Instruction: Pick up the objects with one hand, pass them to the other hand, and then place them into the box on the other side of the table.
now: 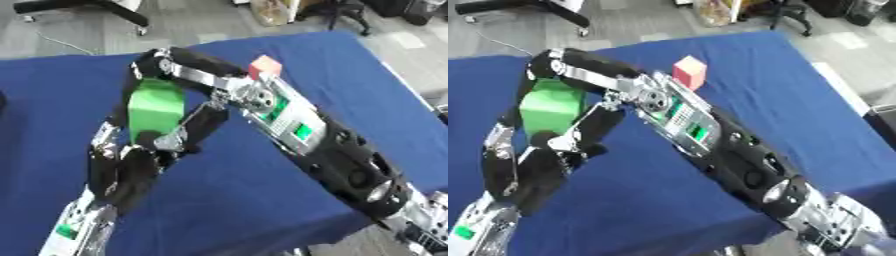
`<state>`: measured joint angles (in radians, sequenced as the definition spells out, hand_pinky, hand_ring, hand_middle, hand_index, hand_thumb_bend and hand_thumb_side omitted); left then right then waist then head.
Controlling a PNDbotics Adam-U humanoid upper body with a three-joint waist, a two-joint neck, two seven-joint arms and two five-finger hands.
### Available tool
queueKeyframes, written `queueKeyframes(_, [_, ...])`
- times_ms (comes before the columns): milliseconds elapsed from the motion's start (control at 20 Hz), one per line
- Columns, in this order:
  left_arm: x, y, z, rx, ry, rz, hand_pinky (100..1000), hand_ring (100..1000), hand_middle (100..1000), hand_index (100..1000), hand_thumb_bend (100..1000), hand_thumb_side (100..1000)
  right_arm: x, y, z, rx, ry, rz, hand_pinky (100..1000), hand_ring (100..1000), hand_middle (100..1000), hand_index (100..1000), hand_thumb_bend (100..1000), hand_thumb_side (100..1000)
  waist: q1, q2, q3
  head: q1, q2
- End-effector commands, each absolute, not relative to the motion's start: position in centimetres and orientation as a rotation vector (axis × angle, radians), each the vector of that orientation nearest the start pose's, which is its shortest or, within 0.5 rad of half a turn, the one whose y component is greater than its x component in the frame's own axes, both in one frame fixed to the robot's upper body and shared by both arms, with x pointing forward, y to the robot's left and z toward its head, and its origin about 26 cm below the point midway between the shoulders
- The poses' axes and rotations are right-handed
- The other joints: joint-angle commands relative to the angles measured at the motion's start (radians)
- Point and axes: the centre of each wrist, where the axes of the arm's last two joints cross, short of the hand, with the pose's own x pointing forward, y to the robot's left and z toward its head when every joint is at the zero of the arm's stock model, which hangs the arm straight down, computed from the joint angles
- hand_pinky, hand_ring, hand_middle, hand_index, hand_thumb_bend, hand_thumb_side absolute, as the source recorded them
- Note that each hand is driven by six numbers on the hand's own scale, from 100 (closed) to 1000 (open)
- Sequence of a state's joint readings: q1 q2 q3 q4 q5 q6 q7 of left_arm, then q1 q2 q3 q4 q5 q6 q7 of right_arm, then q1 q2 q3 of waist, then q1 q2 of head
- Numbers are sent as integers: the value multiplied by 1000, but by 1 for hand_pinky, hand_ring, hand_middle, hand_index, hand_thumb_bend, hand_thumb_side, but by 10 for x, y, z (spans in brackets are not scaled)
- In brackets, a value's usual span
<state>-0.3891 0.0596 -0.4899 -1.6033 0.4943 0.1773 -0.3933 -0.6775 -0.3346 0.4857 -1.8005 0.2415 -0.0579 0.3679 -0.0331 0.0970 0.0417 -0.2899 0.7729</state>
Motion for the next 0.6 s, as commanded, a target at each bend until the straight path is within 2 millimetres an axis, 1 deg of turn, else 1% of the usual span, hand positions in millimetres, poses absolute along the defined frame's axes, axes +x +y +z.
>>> queueKeyframes(50, [312,63,101,-1105,-1488,-708,978,723,707,835,382,1000,315,-106,229,140,-2211,1525,459,676,589,605,197,100,0,-9,-2,5,-3])
queueKeyframes(350, [313,62,97,-1110,-1476,-699,977,721,703,835,395,1000,315,-106,226,146,-2194,1536,468,685,594,608,196,100,2,-9,-4,5,-3])
queueKeyframes(550, [312,62,97,-1138,-1472,-685,971,709,683,834,402,1000,318,-106,222,151,-2176,1532,484,698,608,611,194,100,2,-10,-6,3,-3])
queueKeyframes(600, [312,62,97,-1147,-1471,-681,958,690,663,832,399,1000,318,-106,221,153,-2173,1532,494,705,612,613,189,100,2,-10,-6,2,-3])
